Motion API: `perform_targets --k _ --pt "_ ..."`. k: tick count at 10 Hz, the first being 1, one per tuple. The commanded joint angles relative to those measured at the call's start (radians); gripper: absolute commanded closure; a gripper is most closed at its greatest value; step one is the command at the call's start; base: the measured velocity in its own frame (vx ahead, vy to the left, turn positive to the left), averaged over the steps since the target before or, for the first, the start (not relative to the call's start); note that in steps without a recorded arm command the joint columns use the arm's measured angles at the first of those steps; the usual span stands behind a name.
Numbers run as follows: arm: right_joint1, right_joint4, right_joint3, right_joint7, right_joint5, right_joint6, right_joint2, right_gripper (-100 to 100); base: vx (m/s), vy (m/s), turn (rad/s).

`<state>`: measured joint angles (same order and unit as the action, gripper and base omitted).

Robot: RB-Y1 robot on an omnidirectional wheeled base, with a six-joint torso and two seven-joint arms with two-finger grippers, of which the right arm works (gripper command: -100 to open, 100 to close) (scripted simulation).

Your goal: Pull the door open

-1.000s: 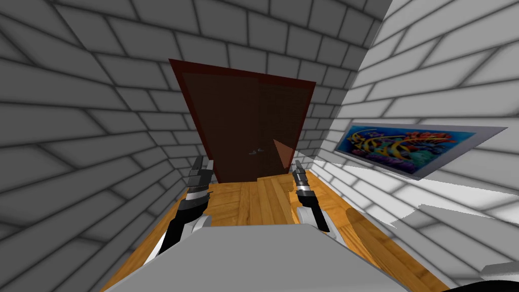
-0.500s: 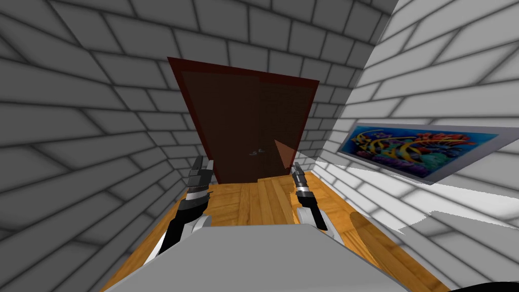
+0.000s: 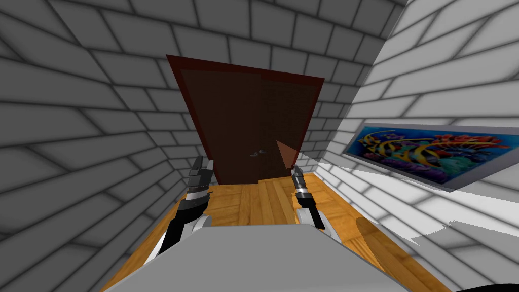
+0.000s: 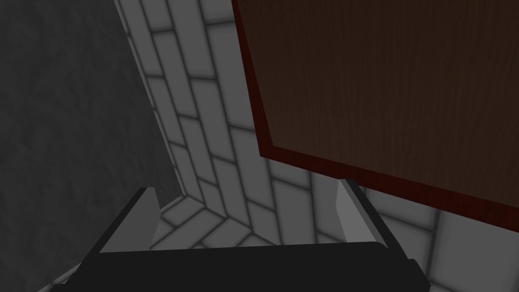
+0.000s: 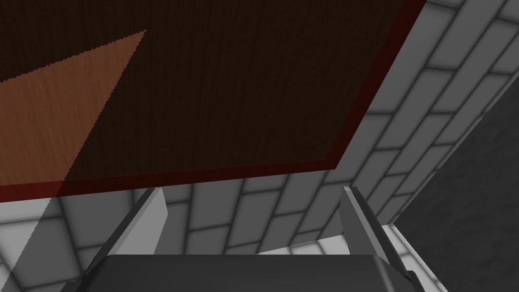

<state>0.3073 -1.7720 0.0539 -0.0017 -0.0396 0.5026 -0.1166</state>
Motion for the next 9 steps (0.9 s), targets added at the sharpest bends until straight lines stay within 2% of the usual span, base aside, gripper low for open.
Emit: perform_targets --k 1,4,5,7,8,9 --pt "-0.018 0.05 0.008 -0.011 0.0 0.015 -0.007 -100 0.084 0.013 0.045" --pt "-0.037 0.114 0.016 -0.024 -0.002 0.033 -0.014 -100 0.079 0.004 0.029" --pt "-0.037 0.116 0.016 -0.024 -0.002 0.033 -0.014 -100 0.052 0.004 0.018" --pt "-0.056 0.179 0.024 -0.036 -0.003 0.051 -0.021 -100 0.064 0.006 0.04" --pt "-0.056 0.179 0.024 -0.036 -0.003 0.051 -0.021 -100 0.057 0.003 0.017" --pt "-0.066 0.211 0.028 -0.043 -0.004 0.06 -0.024 -100 0.066 0.005 0.028"
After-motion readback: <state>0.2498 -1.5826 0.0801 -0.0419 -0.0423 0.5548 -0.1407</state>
